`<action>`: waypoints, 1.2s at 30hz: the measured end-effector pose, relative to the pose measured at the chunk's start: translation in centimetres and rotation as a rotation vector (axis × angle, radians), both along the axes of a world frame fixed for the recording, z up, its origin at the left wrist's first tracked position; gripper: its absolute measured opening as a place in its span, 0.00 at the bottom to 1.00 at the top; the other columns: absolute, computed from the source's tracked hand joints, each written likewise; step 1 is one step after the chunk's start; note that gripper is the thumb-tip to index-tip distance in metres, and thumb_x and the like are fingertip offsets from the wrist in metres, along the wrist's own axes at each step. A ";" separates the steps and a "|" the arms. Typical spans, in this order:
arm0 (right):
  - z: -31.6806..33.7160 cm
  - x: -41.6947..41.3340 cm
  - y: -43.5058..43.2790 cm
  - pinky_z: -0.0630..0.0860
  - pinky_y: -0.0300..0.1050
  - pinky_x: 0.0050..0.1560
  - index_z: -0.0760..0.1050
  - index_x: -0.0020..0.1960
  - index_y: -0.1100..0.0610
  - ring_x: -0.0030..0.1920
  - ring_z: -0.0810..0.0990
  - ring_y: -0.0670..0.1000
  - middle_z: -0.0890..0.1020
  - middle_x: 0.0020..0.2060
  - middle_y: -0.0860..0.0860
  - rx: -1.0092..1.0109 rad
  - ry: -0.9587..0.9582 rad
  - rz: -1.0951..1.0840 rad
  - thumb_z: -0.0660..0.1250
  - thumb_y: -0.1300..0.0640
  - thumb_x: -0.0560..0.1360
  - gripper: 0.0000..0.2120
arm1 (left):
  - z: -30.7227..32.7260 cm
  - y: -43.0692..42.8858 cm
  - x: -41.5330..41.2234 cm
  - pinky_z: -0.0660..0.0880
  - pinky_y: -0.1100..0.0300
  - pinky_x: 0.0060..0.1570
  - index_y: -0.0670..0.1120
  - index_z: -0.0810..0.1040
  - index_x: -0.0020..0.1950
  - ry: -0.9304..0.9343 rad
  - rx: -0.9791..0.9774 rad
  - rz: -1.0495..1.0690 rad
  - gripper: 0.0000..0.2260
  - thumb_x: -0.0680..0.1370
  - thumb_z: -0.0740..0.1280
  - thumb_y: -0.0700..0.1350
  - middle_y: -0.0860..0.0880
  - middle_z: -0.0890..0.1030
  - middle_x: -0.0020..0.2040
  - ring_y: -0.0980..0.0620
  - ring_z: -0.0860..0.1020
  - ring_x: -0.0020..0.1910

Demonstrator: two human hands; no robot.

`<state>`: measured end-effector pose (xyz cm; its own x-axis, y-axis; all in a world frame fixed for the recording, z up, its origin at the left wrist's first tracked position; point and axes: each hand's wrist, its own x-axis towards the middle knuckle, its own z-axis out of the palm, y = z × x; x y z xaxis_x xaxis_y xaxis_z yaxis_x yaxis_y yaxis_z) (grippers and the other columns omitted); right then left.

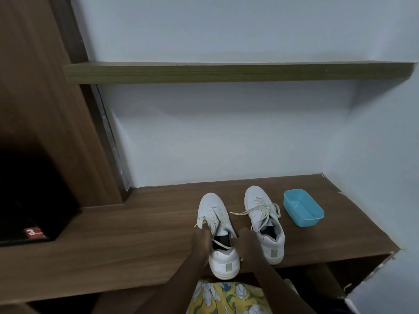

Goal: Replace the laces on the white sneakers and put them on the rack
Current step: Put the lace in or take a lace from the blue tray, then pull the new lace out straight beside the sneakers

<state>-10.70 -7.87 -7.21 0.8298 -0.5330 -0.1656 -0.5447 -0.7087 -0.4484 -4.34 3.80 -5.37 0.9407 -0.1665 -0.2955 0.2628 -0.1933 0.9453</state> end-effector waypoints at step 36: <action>12.9 0.9 -6.4 0.78 0.31 0.31 0.72 0.42 0.62 0.38 0.75 0.48 0.75 0.38 0.56 1.226 -0.754 -0.285 0.55 0.73 0.79 0.12 | -5.3 9.7 12.5 0.69 0.52 0.45 0.43 0.74 0.40 0.004 0.459 -0.054 0.08 0.79 0.61 0.40 0.33 0.76 0.43 0.34 0.74 0.47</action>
